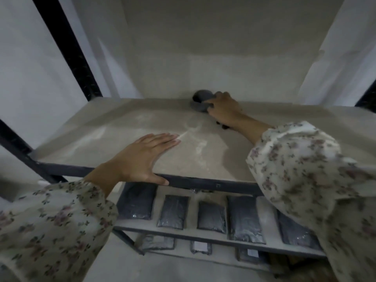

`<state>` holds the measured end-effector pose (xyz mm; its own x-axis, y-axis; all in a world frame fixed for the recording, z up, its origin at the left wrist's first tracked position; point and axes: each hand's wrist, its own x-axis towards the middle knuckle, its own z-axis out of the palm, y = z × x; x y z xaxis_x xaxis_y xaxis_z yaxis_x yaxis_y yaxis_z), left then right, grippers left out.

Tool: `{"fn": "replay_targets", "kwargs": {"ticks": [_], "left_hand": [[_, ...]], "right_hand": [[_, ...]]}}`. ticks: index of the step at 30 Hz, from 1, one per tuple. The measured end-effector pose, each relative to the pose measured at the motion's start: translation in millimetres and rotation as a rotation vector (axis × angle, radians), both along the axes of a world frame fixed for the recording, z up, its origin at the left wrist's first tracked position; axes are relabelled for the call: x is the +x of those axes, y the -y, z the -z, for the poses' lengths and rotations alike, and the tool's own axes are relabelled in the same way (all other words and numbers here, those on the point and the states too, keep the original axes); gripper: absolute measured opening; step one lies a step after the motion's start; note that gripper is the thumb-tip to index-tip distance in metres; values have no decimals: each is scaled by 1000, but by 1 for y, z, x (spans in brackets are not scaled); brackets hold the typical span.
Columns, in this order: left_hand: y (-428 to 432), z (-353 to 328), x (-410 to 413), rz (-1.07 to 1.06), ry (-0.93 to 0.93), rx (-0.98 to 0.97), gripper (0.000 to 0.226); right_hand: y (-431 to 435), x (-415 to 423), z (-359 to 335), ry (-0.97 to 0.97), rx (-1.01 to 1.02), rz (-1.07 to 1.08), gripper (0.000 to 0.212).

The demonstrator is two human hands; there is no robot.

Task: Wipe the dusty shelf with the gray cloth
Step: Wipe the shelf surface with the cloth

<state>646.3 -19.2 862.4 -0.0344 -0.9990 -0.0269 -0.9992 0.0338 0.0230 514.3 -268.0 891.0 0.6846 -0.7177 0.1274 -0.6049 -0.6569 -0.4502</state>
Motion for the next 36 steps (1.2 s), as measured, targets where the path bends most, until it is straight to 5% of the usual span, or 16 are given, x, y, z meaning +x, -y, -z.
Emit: {"fn": "replay_targets", "kwargs": {"ticks": [5,9,13,18,22,26,32,36], "left_hand": [[-1,-3,-1,-30,-90,-16,100],[6,-3,3,-172,-217,-95,99],[26,2,17,-338,-170,-123,95],[41,2,25,-371,-137,-97,85],[42,3,24,-355,-117,-104,86],[41,3,26,-352,-118,-112,85],[41,7,29,-358,-107,-112,83],[41,7,26,-360,-106,-103,79]], "right_hand": [[-4,1,16,-68,-131,-109,44],[-4,-3,10,17,4,-238,35],[9,6,-8,99,127,-45,43],[5,15,11,-123,-142,-99,43],[-17,-2,7,39,101,-281,34],[2,8,-14,242,401,-111,38],[18,34,16,-65,-29,-114,46],[-7,7,19,18,-4,-354,43]]}}
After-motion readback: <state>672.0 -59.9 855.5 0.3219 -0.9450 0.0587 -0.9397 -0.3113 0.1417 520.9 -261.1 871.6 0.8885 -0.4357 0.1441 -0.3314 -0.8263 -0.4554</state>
